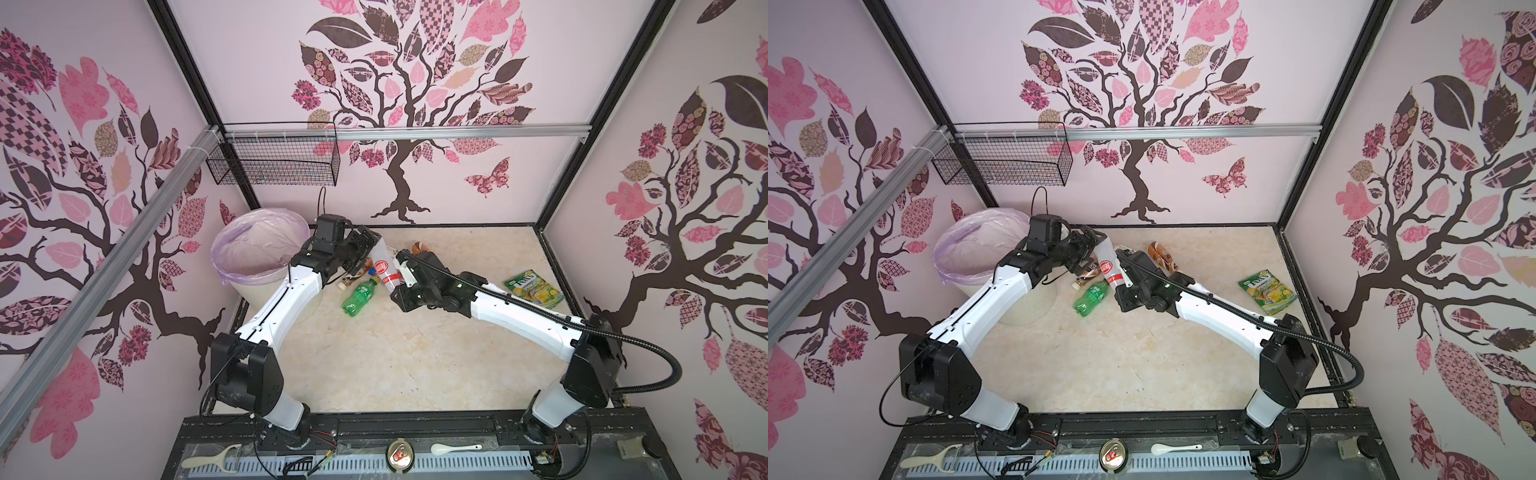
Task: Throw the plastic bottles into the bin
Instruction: 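Grasp the red-cap bottle's base with the left gripper while right gripper releases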
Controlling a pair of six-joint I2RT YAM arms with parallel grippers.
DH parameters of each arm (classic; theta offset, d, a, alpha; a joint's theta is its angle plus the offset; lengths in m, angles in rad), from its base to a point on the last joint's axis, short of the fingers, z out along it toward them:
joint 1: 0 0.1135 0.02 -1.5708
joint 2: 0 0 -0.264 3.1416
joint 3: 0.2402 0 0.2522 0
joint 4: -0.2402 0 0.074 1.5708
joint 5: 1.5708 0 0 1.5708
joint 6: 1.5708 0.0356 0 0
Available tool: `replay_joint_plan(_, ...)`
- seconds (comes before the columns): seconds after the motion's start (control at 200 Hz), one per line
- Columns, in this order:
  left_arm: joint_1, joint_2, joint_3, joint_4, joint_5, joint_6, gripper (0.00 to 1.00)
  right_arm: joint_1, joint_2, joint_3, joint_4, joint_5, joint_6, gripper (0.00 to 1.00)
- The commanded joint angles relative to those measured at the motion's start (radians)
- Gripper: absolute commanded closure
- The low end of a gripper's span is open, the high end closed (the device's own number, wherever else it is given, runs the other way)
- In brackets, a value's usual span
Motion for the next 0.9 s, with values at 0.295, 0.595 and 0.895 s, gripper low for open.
replay_joint_plan(0.295, 0.002, 0.007, 0.099, -0.031, -0.062, 0.128, 0.25, -0.001, -0.003, 0.16, -0.045, -0.019, 0.003, 0.74)
replay_joint_plan(0.595, 0.014, 0.004, 0.186, -0.107, -0.13, 0.212, 0.48, 0.0, 0.007, 0.195, -0.068, -0.01, -0.006, 0.73)
replay_joint_plan(0.895, 0.016, 0.004, 0.3, -0.173, -0.218, 0.286, 0.58, -0.001, 0.031, 0.261, -0.076, 0.006, 0.001, 0.51)
